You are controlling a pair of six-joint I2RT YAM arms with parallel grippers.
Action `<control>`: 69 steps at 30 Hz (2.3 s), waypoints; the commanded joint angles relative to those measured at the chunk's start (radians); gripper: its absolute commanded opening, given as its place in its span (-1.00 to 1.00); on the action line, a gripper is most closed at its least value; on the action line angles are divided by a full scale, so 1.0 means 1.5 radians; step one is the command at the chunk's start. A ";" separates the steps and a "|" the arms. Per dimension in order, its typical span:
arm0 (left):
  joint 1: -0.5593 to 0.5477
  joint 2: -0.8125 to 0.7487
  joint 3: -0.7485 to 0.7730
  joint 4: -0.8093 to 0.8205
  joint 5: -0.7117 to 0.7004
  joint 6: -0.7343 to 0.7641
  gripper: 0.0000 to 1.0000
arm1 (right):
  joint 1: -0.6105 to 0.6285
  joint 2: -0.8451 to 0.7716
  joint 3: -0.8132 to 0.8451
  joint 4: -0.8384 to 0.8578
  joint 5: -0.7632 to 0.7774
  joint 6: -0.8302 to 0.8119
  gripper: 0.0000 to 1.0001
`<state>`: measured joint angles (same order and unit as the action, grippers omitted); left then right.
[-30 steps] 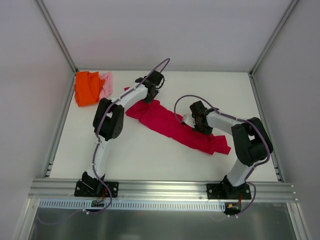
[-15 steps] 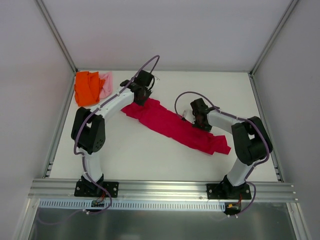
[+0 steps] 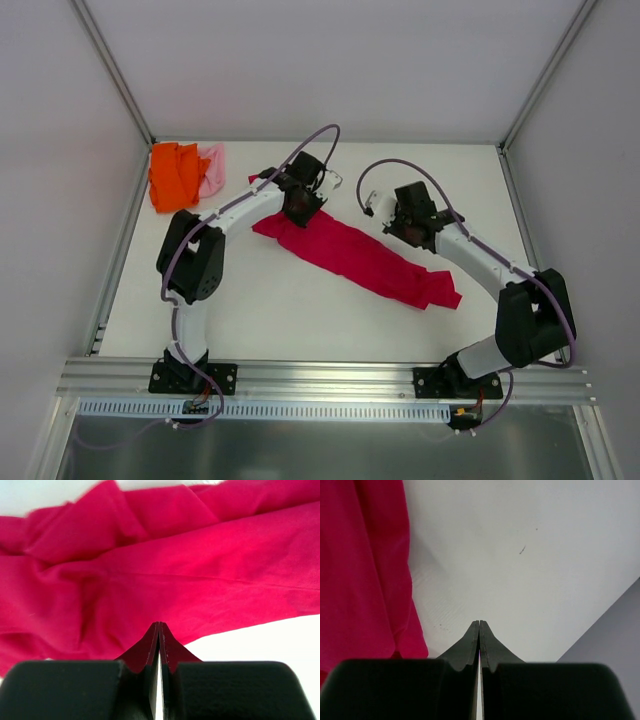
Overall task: Fold and stack the t-shirts
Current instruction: Rotate the tshirt 90 degrees
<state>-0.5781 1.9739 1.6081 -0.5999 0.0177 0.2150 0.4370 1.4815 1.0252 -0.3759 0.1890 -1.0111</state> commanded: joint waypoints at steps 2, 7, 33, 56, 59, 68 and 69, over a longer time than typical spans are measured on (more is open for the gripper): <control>-0.013 0.041 0.060 -0.056 0.059 -0.029 -1.00 | 0.000 0.011 0.040 -0.092 -0.072 0.006 -0.98; -0.014 0.055 0.067 -0.048 0.118 -0.035 -1.00 | 0.003 0.015 0.011 -0.099 -0.150 -0.003 -0.98; -0.015 0.181 0.102 -0.066 0.144 -0.070 -1.00 | 0.036 0.189 0.070 -0.142 -0.305 0.010 -0.98; -0.018 0.252 0.214 -0.102 -0.035 -0.013 -1.00 | 0.133 0.189 0.051 -0.195 -0.237 -0.014 -0.98; -0.019 0.261 0.236 -0.111 -0.026 -0.016 -1.00 | 0.152 0.189 0.052 -0.198 -0.226 -0.015 -0.98; -0.031 0.284 0.282 -0.123 0.008 -0.010 -1.00 | 0.208 0.184 0.055 -0.215 -0.214 -0.016 -0.98; -0.037 0.284 0.285 -0.125 0.008 -0.009 -1.00 | 0.213 0.189 0.060 -0.219 -0.213 -0.016 -0.98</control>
<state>-0.6239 2.3627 2.0109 -0.8127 0.0841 0.1658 0.7284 1.7603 1.1049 -0.5777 -0.1165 -1.0359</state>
